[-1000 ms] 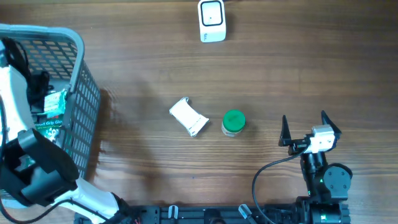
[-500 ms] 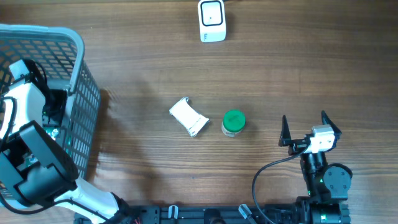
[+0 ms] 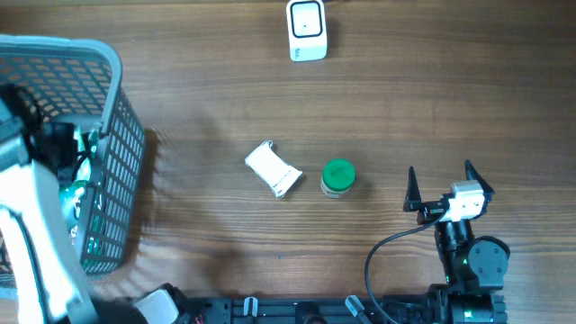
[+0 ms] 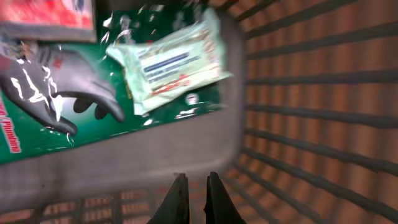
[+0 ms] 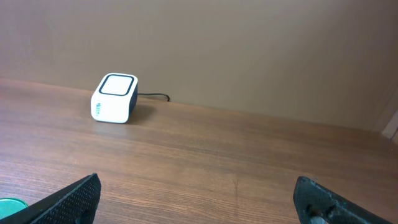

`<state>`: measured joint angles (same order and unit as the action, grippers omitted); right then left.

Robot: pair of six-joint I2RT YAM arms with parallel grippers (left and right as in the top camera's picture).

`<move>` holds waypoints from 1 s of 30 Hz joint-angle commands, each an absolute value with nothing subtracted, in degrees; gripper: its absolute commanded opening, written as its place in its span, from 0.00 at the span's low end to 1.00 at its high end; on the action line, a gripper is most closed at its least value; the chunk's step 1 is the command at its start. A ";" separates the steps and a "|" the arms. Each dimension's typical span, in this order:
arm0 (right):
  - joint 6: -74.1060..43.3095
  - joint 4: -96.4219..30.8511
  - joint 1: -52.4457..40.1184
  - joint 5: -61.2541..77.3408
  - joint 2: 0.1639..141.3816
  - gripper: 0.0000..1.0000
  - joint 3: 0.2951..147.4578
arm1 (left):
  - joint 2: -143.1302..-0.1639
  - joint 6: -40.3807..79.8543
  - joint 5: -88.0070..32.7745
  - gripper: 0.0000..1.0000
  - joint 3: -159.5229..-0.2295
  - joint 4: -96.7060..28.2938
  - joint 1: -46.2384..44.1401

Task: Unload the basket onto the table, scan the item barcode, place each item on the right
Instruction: 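Reach the left gripper into the basket and grasp the wet-wipe pack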

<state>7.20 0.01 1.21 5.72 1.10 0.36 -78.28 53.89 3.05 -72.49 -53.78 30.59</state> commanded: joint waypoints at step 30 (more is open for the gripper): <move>7.51 0.27 0.97 5.32 0.80 1.00 0.30 | -103.57 66.48 8.58 1.00 -72.42 -44.03 31.09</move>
